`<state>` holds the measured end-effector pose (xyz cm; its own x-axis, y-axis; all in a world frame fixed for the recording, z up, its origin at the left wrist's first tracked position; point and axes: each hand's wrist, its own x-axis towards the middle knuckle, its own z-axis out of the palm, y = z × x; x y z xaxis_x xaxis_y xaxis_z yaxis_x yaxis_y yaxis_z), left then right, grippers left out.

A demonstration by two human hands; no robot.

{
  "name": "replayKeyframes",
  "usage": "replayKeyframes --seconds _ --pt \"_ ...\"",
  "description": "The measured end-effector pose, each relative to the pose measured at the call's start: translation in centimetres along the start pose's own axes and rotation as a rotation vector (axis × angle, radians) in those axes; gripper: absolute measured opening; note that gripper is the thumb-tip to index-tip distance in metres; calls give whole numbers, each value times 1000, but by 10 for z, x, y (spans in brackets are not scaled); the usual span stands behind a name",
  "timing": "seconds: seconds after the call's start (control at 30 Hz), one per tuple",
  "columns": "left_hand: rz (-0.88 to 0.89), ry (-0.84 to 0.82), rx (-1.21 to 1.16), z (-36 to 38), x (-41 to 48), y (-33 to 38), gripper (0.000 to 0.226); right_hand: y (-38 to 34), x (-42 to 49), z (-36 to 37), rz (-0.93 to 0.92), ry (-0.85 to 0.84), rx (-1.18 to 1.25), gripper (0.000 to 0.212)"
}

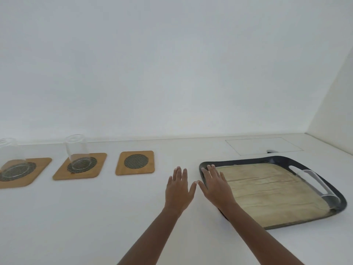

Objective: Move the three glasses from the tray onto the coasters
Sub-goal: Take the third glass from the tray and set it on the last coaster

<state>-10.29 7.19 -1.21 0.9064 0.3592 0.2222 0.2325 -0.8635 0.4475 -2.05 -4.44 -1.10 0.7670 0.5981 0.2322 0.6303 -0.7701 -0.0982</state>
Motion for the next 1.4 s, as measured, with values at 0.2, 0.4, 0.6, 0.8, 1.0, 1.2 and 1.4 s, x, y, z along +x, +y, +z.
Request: replayKeyframes --seconds 0.2,0.4,0.6,0.8,1.0,1.2,1.4 --pt "100 -11 2 38 13 66 66 72 -18 -15 92 1 -12 53" --pt "138 -118 46 76 26 122 71 142 -37 -25 200 -1 -18 54" --pt "138 -263 93 108 37 155 76 209 -48 -36 311 24 -97 53" --pt "151 -340 189 128 48 168 79 265 -53 -51 485 44 -187 57" --pt "116 -400 206 142 55 169 82 293 -49 -60 677 9 -40 62" --pt "92 -408 211 148 58 167 82 301 -46 -60 749 -76 24 75" --pt "92 -384 198 150 58 166 81 304 -45 -60 768 -88 62 82"
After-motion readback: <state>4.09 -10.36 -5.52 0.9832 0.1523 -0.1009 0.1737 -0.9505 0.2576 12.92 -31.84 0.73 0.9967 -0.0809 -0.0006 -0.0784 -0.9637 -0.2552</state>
